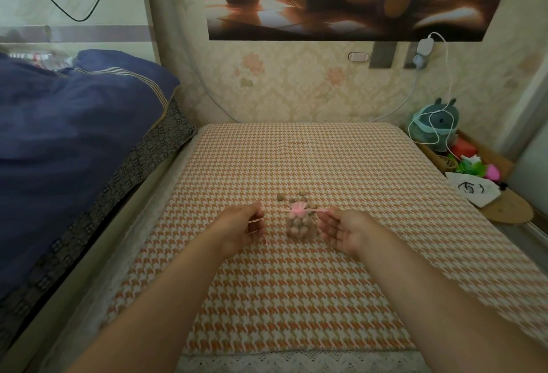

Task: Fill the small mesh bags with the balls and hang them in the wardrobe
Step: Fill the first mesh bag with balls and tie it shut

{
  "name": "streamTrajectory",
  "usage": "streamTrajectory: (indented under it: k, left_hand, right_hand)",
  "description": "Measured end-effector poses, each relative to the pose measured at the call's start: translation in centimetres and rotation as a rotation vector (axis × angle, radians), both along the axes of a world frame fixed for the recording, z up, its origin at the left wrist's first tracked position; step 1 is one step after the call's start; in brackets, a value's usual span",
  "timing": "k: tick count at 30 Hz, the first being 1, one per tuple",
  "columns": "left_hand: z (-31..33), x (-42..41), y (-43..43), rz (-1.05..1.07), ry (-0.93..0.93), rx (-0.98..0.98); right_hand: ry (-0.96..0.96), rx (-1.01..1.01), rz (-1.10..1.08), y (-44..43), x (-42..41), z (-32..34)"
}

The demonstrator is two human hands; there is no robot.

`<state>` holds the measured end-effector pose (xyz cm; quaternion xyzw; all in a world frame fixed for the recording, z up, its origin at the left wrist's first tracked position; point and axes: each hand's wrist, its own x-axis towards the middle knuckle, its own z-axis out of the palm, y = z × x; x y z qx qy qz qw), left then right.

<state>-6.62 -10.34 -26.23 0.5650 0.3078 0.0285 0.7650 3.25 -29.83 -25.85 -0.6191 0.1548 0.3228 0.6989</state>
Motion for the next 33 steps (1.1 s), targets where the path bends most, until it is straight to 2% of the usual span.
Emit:
streamTrajectory:
  k: [8,10,14,17,19,27,31,33]
  left_hand:
    - [1.8,-0.8,-0.8,-0.006,-0.294,-0.163]
    - [1.8,-1.1,-0.9,-0.04,-0.232,-0.044]
    - [1.5,-1.7,-1.2,-0.149,-0.074,0.163]
    - [1.6,-1.9,-1.9,-0.218,-0.085,0.373]
    - [1.5,-1.9,-2.1,-0.217,-0.114,0.445]
    - [0.8,-0.6,-2.8,-0.134,-0.18,0.325]
    - [0.4,-0.6,-3.0,-0.224,-0.092,0.198]
    - [0.5,-0.8,-3.1,-0.298,-0.062,0.221]
  right_hand:
    - [-0.07,0.147,0.098,-0.3,-0.4,0.9]
    - [-0.108,0.118,0.143,-0.8,-0.8,1.2]
    - [-0.259,-0.092,0.291,-1.7,-1.6,1.7]
    - [-0.369,-0.141,0.35,-1.9,-2.2,2.0]
    - [-0.438,-0.157,0.392,-1.8,-2.3,2.1]
    - [-0.495,-0.163,0.451,-0.6,-2.0,1.8]
    - [-0.485,-0.171,0.455,-0.4,-1.7,1.8]
    - [-0.484,-0.18,0.427,-0.3,-1.6,1.7]
